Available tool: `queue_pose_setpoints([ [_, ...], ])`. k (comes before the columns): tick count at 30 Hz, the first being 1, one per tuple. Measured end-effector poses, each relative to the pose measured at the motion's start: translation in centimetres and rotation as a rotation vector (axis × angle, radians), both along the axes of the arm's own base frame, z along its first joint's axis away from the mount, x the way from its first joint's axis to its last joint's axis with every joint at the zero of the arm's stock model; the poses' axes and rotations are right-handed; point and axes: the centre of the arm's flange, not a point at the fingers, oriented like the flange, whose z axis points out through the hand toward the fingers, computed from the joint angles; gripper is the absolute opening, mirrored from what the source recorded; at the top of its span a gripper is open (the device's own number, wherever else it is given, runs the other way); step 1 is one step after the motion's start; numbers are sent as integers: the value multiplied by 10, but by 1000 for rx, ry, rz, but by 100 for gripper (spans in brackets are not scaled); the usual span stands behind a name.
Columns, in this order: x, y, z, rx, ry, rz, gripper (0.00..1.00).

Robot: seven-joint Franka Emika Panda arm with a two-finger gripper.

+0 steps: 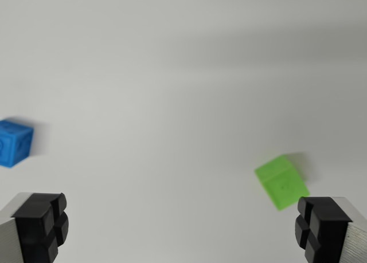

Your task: Stack cube

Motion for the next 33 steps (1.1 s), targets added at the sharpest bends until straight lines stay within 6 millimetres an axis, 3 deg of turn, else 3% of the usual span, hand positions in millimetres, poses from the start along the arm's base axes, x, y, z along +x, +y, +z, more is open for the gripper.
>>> queue_pose_setpoints([
  [17, 0, 0, -1, 0, 1, 0, 100],
  [33, -6, -6, -17, -3, 10, 31, 100],
])
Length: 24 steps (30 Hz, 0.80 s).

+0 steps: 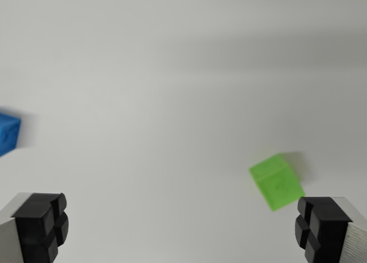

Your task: Stack cube

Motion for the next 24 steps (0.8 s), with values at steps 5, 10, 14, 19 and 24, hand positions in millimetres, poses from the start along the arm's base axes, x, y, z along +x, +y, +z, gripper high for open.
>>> queue_pose_setpoints([
  [5, -4, -4, -8, -2, 3, 17, 100],
  [10, -8, -8, -16, -4, 6, 35, 100],
  [14, -12, -12, -24, -6, 9, 52, 100],
  [19, -16, -17, -33, -8, 12, 73, 100],
  [24, -23, -24, -46, -9, 18, 100, 100],
])
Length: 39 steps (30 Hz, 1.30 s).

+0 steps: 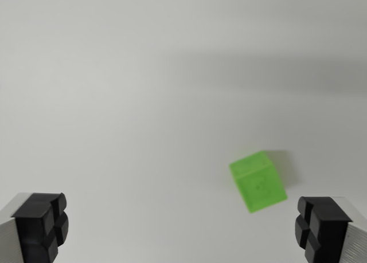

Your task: Stack cube

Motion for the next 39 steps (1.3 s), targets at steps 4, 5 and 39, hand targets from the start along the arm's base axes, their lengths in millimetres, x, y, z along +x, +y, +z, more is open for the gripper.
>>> queue_pose_setpoints([
  [4, -5, -5, -9, -1, 4, 20, 100],
  [5, -6, -6, -12, -1, 5, 26, 100],
  [39, -58, -59, -117, -13, 41, 253, 100],
])
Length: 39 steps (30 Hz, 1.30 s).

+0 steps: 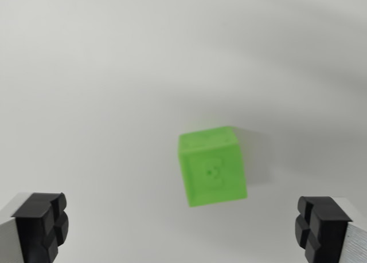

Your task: Stack cube

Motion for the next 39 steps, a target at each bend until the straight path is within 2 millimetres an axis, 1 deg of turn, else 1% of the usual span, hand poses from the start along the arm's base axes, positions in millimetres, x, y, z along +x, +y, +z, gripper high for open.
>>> queue_pose_setpoints([
  [23, -38, -40, -79, -11, 27, 158, 100],
  [25, -38, -40, -85, -11, 26, 159, 100],
  [30, -38, -38, -112, -9, 30, 163, 100],
  [39, -38, -38, -143, -10, 28, 164, 100],
])
